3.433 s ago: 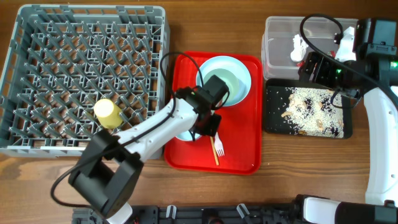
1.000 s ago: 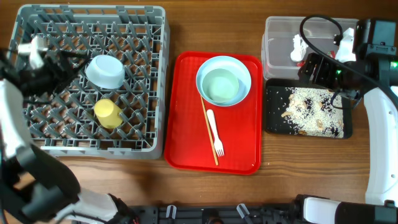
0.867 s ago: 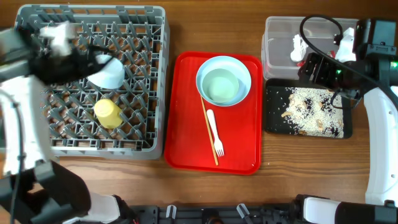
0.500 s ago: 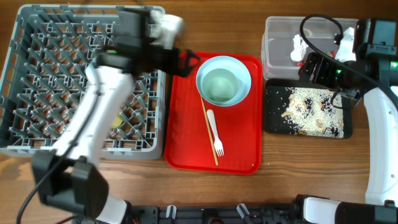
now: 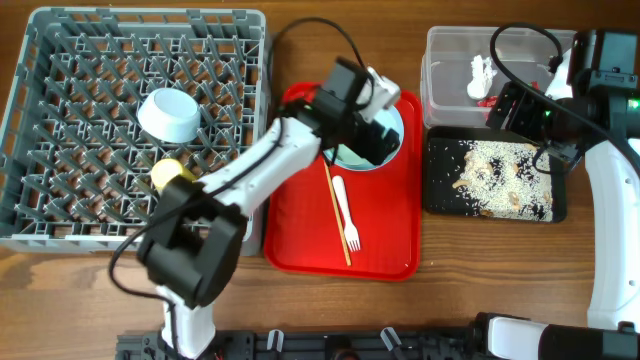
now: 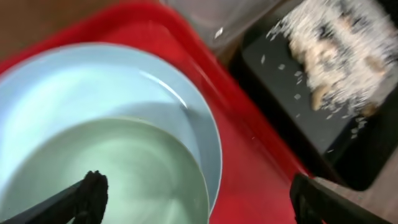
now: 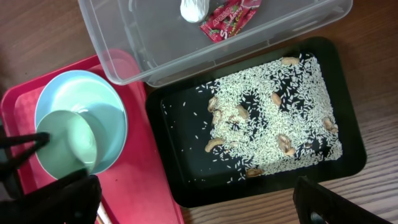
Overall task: Sort waste into correct bins and load items into the dishwasher rack
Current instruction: 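Grasp the green bowl from the white plate with the left gripper, then place the green bowl into the back of the dish rack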
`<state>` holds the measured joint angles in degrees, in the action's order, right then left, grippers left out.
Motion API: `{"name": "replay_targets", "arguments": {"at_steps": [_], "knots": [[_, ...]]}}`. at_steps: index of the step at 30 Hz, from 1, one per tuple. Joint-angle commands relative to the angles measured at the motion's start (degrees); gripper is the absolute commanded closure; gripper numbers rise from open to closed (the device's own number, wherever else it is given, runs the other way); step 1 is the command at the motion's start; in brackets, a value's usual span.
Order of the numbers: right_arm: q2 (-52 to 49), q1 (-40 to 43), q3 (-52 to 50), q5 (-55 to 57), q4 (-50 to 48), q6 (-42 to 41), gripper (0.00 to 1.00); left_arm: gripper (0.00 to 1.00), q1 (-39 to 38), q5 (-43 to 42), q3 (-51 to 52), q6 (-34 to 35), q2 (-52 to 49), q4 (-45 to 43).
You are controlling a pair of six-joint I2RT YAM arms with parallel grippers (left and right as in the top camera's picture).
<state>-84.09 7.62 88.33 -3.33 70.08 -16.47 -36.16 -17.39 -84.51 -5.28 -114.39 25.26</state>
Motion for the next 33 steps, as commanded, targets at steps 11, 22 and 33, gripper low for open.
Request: {"name": "replay_targets", "arguments": {"at_steps": [11, 22, 33], "knots": [[-0.07, 0.13, 0.15, 1.2, 0.09, -0.17, 0.0, 0.69, -3.32, 13.03, -0.13, 0.17, -5.42, 2.12], [-0.07, 0.13, 0.15, 1.2, 0.13, -0.04, 0.0, 0.96, -3.37, 15.15, -0.17, 0.15, -5.18, 3.63], [-0.07, 0.13, 0.15, 1.22, 0.28, -0.02, 0.0, 0.96, 1.6, 11.54, -4.52, 0.15, 7.91, 3.45]]}}
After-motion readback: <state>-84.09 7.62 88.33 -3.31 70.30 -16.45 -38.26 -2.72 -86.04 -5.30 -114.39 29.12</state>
